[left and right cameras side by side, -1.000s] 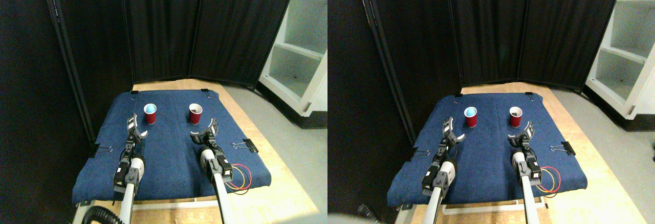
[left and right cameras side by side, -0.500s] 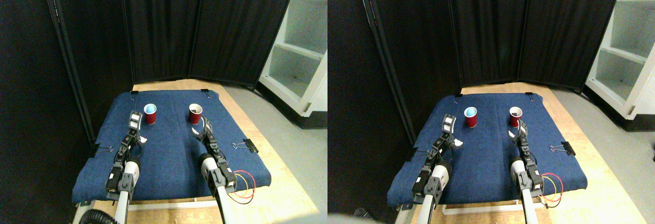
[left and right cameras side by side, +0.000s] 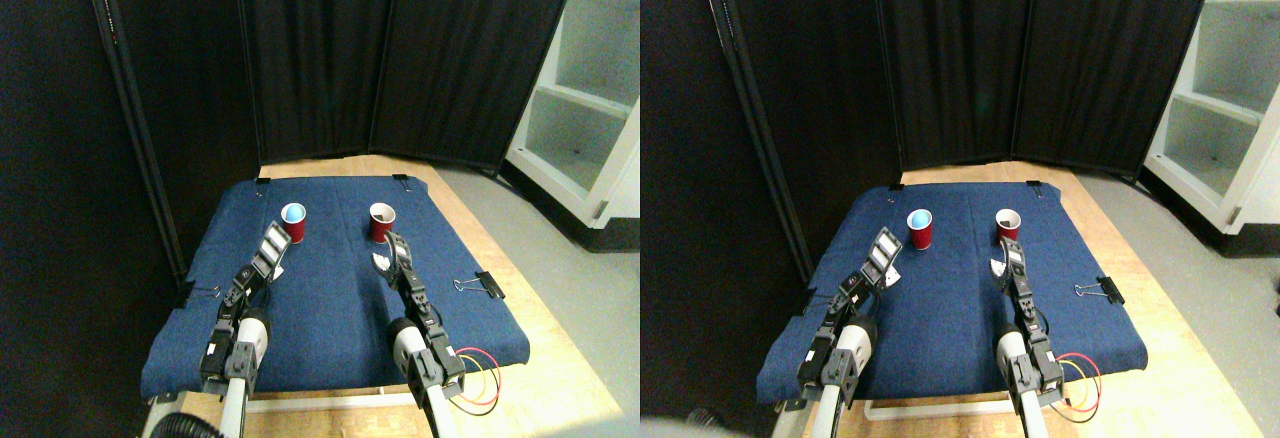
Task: Pour (bimanual)
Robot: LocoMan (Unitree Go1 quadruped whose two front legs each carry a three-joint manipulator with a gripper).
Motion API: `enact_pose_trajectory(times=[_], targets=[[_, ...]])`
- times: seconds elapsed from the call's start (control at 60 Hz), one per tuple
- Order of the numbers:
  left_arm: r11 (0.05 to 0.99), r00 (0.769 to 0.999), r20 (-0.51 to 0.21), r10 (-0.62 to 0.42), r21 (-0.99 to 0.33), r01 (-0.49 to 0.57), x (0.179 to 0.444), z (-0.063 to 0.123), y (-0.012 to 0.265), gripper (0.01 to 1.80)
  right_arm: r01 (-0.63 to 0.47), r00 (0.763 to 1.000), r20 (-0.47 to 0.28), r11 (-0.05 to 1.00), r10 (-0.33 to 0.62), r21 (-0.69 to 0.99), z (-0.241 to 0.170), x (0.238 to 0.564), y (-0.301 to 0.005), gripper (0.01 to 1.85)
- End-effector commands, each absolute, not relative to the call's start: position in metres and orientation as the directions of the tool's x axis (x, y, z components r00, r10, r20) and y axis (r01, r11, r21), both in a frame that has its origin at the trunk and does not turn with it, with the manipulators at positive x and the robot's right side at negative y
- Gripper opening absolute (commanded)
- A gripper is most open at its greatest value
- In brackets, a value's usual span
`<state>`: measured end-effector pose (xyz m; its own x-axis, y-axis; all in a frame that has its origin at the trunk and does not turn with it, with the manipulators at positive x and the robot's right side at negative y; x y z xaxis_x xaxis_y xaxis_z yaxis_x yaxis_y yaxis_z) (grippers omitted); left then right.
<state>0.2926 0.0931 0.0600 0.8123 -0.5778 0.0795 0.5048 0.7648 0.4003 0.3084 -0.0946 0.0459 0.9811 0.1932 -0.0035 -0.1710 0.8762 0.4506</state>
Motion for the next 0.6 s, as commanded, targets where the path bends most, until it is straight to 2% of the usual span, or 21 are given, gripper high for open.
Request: enact_pose_trajectory(times=[0.017, 0.133, 0.283, 0.317, 0.367, 0.383, 0.417, 0.467, 0.55, 0.6], targets=[[0.757, 0.795, 0.125, -0.594, 0.422, 0.499, 0.2919, 0.0663, 0.0902, 0.8, -0.223, 0.974, 0.072, 0.87, 0.214, 0.44, 0.0577, 0.3083, -0.0934, 0.33], [0.737, 0.764, 0.151, -0.627, 0.432, 0.52, 0.2908, 0.0666, 0.0888, 0.68, -0.234, 0.972, 0.073, 0.883, 0.224, 0.408, 0.0573, 0.307, -0.0942, 0.33], [0.757, 0.784, 0.141, -0.605, 0.41, 0.51, 0.2899, 0.0658, 0.0864, 0.68, -0.22, 0.975, 0.054, 0.884, 0.217, 0.412, 0.0559, 0.3068, -0.0952, 0.33], [0.769, 0.799, 0.138, -0.586, 0.405, 0.494, 0.2894, 0.0655, 0.0857, 0.72, -0.209, 0.977, 0.05, 0.886, 0.207, 0.413, 0.0557, 0.3067, -0.0955, 0.33], [0.774, 0.804, 0.133, -0.579, 0.401, 0.491, 0.2891, 0.0654, 0.0854, 0.78, -0.214, 0.976, 0.054, 0.885, 0.211, 0.413, 0.0555, 0.3069, -0.096, 0.33], [0.78, 0.814, 0.129, -0.567, 0.404, 0.479, 0.2893, 0.0648, 0.0853, 0.89, -0.216, 0.976, 0.058, 0.884, 0.211, 0.414, 0.0554, 0.3069, -0.0962, 0.33], [0.781, 0.816, 0.128, -0.564, 0.405, 0.476, 0.2893, 0.0646, 0.0853, 0.92, -0.217, 0.976, 0.059, 0.884, 0.212, 0.414, 0.0554, 0.3068, -0.0963, 0.33], [0.785, 0.822, 0.123, -0.557, 0.403, 0.471, 0.2901, 0.0634, 0.0852, 1.08, -0.224, 0.974, 0.065, 0.887, 0.217, 0.403, 0.0555, 0.3062, -0.0966, 0.33], [0.785, 0.815, 0.13, -0.565, 0.391, 0.481, 0.2928, 0.0612, 0.0861, 1.16, -0.223, 0.974, 0.067, 0.888, 0.214, 0.403, 0.055, 0.306, -0.0971, 0.33], [0.776, 0.793, 0.151, -0.59, 0.378, 0.505, 0.2966, 0.0582, 0.0871, 1.11, -0.221, 0.975, 0.067, 0.889, 0.212, 0.4, 0.0547, 0.3056, -0.0976, 0.33]])
